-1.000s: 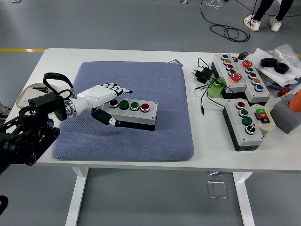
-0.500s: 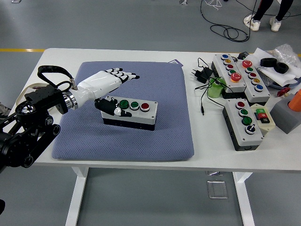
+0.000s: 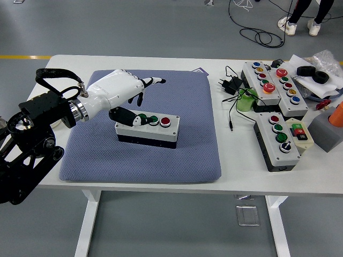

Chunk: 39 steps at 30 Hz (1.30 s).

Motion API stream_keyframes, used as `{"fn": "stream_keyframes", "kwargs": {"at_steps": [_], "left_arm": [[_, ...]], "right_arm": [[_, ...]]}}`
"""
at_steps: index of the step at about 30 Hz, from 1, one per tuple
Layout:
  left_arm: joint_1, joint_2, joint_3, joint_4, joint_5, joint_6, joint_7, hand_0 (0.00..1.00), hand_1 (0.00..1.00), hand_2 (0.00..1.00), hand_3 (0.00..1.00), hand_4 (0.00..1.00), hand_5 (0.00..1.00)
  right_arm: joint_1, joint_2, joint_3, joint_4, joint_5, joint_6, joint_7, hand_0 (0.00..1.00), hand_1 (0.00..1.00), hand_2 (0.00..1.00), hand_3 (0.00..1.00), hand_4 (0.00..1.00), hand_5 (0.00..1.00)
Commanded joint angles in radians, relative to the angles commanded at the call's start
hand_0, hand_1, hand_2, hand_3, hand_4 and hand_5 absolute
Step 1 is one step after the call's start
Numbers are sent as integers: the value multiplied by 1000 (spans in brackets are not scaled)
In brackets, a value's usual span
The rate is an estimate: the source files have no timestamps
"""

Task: Pick up the button,place it on the desk,press the button,press the button

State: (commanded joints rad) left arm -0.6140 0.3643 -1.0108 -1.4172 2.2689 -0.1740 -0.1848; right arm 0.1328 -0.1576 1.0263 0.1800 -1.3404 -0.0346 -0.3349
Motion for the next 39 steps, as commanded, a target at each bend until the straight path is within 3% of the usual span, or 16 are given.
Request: {"fn": "stream_keyframes", "kwargs": {"at_steps": [8, 9, 12, 14, 15, 16, 27, 39], "left_arm": [[1, -2, 17, -2, 0, -64, 24, 89, 2, 2, 825, 623, 53], [2, -1, 19, -7, 0, -89, 30, 98, 2, 2, 810, 577, 2], [7, 2, 22, -22, 0, -134, 44, 98, 2, 2, 810, 577, 2], [7, 2, 26, -28, 0, -151, 57, 98, 2, 2, 810, 577, 2], [7, 2, 27, -28, 0, -154, 59, 88, 2, 2, 805, 511, 2], [4, 1, 33, -26, 0, -162, 67, 88, 2, 2, 805, 511, 2], [-27, -8, 93, 22, 0, -153, 104, 86, 2, 2, 802, 488, 2], [-64, -25, 139, 78, 0, -155, 103, 89, 2, 2, 802, 489, 2]], "right_arm": [[2, 1, -4, 0, 8, -1, 0, 663, 638, 660, 577, 359, 225], [3, 1, -4, 0, 7, -1, 0, 662, 638, 660, 577, 358, 225], [3, 1, -4, 0, 9, -2, 0, 662, 638, 660, 577, 358, 225], [3, 1, -4, 0, 10, -2, 1, 662, 638, 660, 577, 358, 225], [3, 1, -4, 0, 10, -2, 1, 662, 637, 659, 577, 360, 226], [4, 1, -4, 0, 8, -1, 1, 662, 637, 659, 577, 360, 226], [6, 1, -5, 0, 11, -2, 1, 662, 636, 658, 576, 359, 227], [8, 1, -9, 0, 11, -2, 1, 660, 635, 658, 575, 360, 229]]}}
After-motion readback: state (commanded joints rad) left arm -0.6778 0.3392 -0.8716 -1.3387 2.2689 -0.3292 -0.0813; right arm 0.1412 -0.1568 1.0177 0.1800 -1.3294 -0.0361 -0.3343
